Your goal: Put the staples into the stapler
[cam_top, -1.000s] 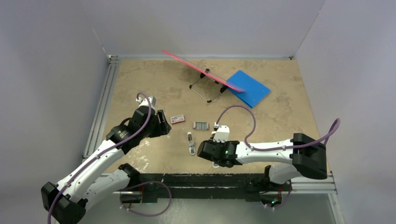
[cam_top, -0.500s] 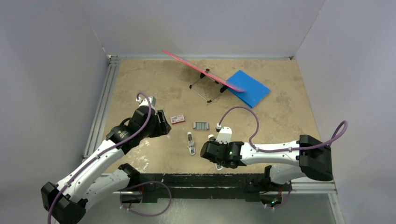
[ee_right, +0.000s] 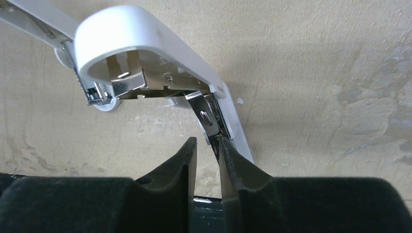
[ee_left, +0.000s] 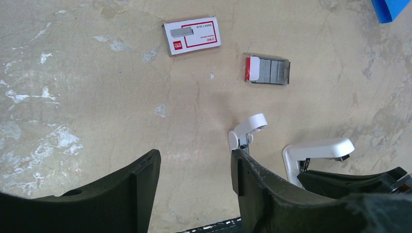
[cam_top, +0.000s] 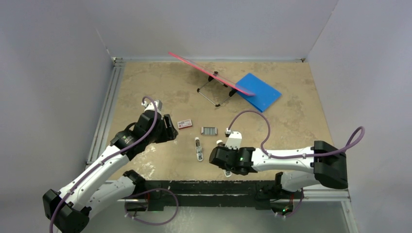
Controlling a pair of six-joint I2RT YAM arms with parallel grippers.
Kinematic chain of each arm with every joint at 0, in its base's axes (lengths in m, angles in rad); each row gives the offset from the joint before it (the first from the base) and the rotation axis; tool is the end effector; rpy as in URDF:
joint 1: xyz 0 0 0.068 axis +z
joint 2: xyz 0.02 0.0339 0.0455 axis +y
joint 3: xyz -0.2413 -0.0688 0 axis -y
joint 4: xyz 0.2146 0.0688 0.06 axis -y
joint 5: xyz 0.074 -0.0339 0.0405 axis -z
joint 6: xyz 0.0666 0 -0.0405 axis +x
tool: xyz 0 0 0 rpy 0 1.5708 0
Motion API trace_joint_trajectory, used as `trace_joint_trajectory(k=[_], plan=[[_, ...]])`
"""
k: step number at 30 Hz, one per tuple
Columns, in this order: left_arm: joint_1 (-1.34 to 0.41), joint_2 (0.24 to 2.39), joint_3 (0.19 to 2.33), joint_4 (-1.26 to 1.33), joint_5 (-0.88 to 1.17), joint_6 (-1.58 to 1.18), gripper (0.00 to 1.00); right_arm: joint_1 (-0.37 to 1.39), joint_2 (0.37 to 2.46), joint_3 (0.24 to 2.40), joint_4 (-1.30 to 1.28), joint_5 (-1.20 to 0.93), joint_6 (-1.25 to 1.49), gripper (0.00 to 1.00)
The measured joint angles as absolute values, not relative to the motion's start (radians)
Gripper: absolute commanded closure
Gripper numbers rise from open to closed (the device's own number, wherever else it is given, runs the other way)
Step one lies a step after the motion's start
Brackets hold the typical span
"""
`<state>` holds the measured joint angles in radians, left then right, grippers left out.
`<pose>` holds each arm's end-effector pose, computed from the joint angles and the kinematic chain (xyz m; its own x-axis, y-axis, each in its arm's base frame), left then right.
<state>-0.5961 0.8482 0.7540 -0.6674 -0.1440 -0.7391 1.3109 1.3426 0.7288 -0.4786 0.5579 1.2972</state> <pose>0.1551 -0.0937 0.2375 -0.7384 -0.3046 -0.6016 -0.0376 0.9093 -0.4143 0.0946 0.2185 0.1581 -0.7907 0.2049 -0.5769 0.0150 0.9486 0.3162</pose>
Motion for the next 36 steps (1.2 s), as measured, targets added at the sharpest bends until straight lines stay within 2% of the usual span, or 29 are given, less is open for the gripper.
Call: trace_joint_trajectory(k=[9, 28, 32, 36], plan=[[-0.596, 0.848, 0.754, -0.667, -0.143, -0.739, 0.45, 1.311, 1.287, 0.728, -0.484, 0.560, 1.297, 0.79], [-0.596, 0.848, 0.754, -0.668, -0.142, -0.739, 0.45, 1.311, 1.289, 0.680, -0.465, 0.530, 1.298, 0.79], [-0.596, 0.848, 0.754, -0.668, -0.142, -0.739, 0.45, 1.311, 1.281, 0.680, -0.471, 0.531, 1.300, 0.78], [-0.596, 0.848, 0.754, -0.668, -0.141, -0.739, 0.45, 1.311, 1.244, 0.686, -0.493, 0.536, 1.303, 0.72]])
